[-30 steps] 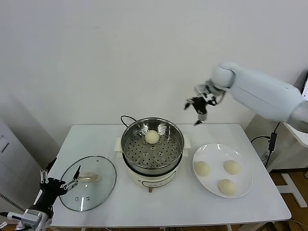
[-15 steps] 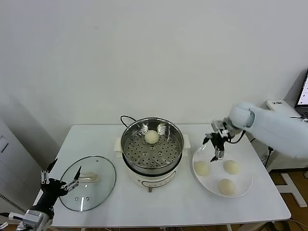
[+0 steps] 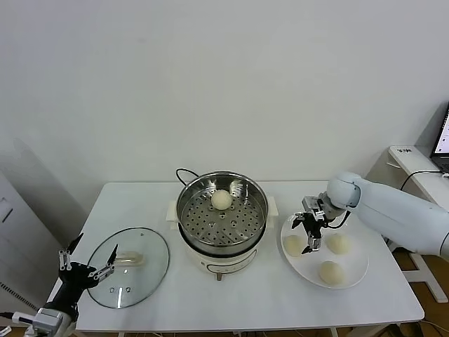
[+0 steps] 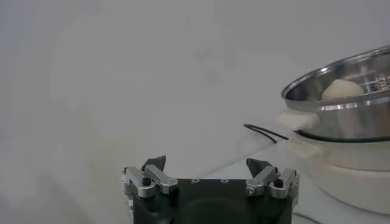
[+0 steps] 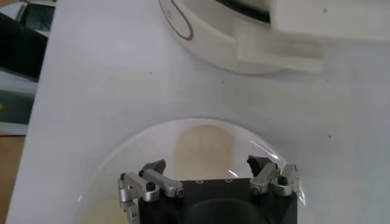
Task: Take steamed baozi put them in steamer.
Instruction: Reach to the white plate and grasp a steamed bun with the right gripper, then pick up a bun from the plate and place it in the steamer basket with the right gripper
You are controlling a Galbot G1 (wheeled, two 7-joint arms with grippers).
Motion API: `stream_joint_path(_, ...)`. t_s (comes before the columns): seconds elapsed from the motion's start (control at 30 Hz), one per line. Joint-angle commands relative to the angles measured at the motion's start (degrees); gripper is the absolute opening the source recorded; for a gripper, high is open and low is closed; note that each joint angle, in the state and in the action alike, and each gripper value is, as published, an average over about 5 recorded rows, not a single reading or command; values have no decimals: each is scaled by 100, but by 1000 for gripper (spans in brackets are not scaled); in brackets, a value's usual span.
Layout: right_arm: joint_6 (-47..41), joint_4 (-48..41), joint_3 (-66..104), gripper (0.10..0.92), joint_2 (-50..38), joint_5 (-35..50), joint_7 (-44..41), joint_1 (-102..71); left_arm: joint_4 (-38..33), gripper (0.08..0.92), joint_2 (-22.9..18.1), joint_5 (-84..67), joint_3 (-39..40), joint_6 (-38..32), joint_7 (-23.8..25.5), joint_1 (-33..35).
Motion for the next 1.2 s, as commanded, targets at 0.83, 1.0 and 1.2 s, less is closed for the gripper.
stream_joint_path(0.83, 6, 315, -1453, 344, -402, 1435, -394, 2383, -69, 823, 59, -10, -50, 10, -2, -23)
stream_joint_path(1.0, 15, 358, -2826, 340, -61, 2881, -825, 4507, -94, 823, 69, -15, -49, 20, -4, -46)
stream_joint_path(1.2, -400, 767, -3077, 340, 417, 3750, -1008, 5241, -134, 823, 39, -15, -31, 30, -5, -70)
